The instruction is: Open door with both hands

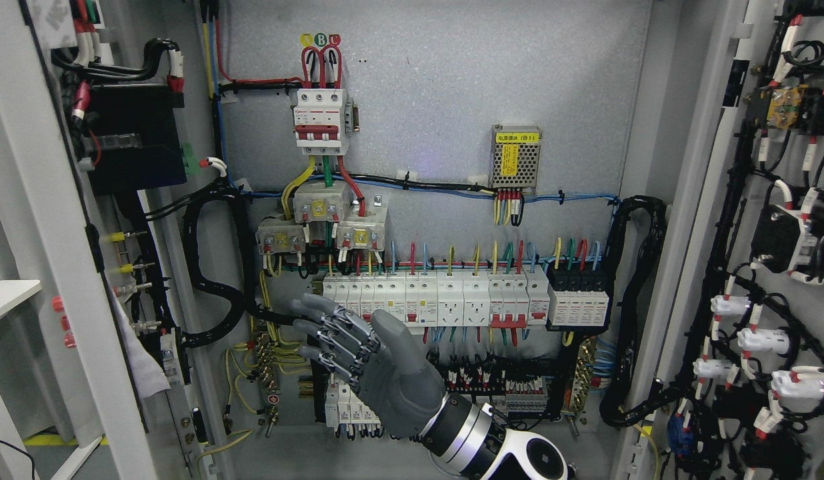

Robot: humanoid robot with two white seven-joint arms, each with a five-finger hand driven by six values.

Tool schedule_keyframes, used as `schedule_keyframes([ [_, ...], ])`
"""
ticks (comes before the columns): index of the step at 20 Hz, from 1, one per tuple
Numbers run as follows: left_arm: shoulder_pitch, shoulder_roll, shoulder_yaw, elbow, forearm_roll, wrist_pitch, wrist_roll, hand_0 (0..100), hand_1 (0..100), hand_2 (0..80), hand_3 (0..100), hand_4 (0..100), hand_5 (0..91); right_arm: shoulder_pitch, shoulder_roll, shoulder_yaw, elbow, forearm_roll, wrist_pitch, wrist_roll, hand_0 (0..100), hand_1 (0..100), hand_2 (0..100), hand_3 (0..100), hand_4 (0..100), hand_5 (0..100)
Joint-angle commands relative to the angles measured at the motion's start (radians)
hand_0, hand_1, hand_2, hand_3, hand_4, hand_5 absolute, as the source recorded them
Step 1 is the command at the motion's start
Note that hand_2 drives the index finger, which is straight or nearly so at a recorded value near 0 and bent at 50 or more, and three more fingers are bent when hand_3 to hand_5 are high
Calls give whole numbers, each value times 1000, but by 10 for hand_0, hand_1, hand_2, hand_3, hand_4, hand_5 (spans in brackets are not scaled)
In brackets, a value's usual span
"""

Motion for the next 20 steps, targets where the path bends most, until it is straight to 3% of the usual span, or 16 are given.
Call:
schedule_keyframes([
  [1,-12,14,1,-29,0,-1,0,296,0,26,28,36,0,5,0,145,-52,-37,-12,12,218,0,0,0,0,0],
  [12,-20,14,1,-29,0,-1,0,296,0,27,28,36,0,3,0,258,-88,-40,-19,13,218,0,0,0,0,0],
  [20,-23,18,1,-28,0,-1,0,296,0,27,28,37,0,-7,0,269,-62,-41,-18,12,218,0,0,0,0,0],
])
